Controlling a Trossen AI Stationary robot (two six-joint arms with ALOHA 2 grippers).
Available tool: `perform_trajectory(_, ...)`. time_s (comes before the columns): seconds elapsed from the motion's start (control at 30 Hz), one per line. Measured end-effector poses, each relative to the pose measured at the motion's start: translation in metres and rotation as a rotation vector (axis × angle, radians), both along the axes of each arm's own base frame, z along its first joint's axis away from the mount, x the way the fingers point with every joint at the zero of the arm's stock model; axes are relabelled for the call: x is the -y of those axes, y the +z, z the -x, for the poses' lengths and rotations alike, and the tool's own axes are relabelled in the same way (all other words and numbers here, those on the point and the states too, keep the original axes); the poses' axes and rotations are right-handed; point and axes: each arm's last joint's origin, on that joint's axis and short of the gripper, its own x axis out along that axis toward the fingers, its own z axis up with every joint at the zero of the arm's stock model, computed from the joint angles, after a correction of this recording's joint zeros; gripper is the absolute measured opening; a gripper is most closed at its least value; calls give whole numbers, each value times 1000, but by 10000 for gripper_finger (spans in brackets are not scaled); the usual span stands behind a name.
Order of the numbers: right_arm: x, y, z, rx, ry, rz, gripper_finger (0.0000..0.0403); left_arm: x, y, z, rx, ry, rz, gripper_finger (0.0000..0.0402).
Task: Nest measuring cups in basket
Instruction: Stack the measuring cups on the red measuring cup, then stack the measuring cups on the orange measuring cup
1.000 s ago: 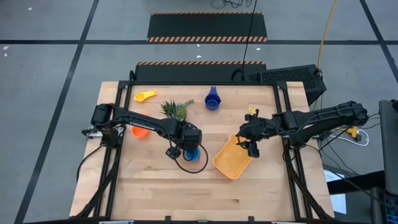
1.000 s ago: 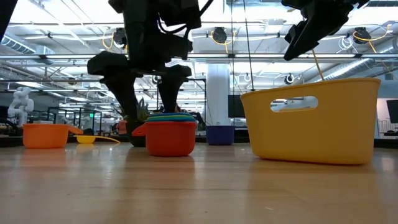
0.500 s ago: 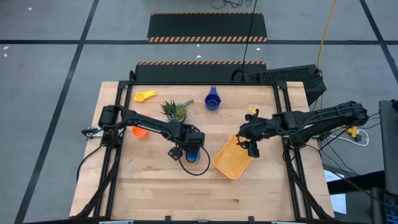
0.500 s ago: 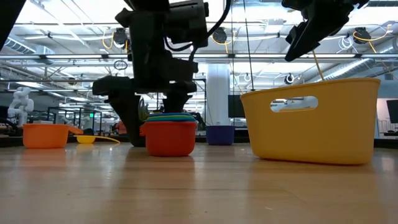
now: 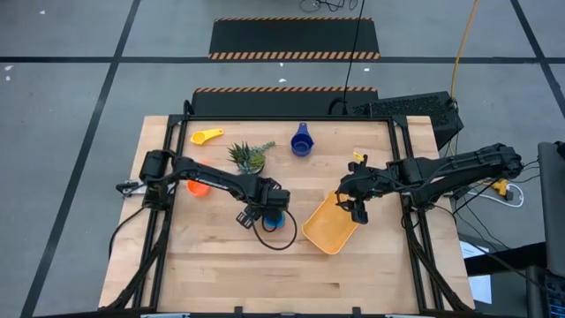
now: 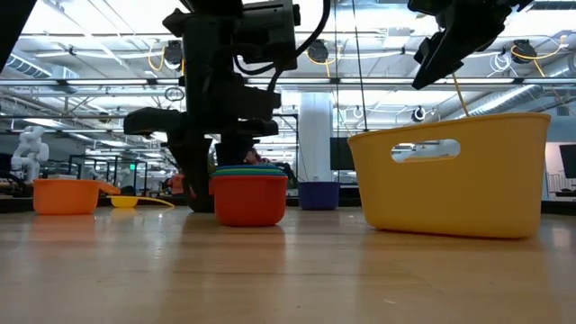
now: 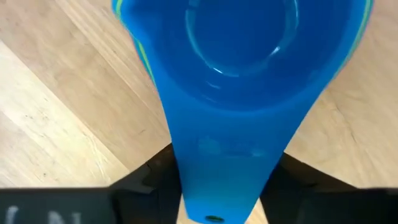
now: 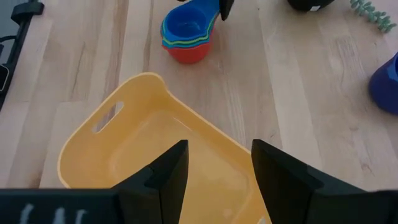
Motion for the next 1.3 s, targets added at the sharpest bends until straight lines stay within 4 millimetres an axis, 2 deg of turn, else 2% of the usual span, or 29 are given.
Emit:
perform_trajectory(0.07,0,0,0,-2,-7,-6,169,2,0,1,-5,4,0,155)
perform_trajectory(0.17,0,-1,1,-9,-10,-8,169,5,0,1,-5,8,2,159)
perform_trajectory(0.43,0,-1,1,-14,-10,-7,169,17,0,2,-3,6,5,268)
perform_trajectory(0.53,0,-1,1,-14,-10,-7,169,20,0,3,-2,-4,3,288)
perform_trajectory(0.63,0,-1,1,-14,-10,-7,169,21,0,3,0,-8,-10,292)
perform_trajectory(0.77,0,-1,1,-14,-10,-8,169,22,0,3,1,-4,-11,263)
perform_trajectory(1.0,0,-1,1,-14,-10,-7,169,22,0,3,3,14,-10,159)
perform_trajectory(1.3,0,-1,1,-15,-10,-7,169,21,0,3,1,18,-10,159)
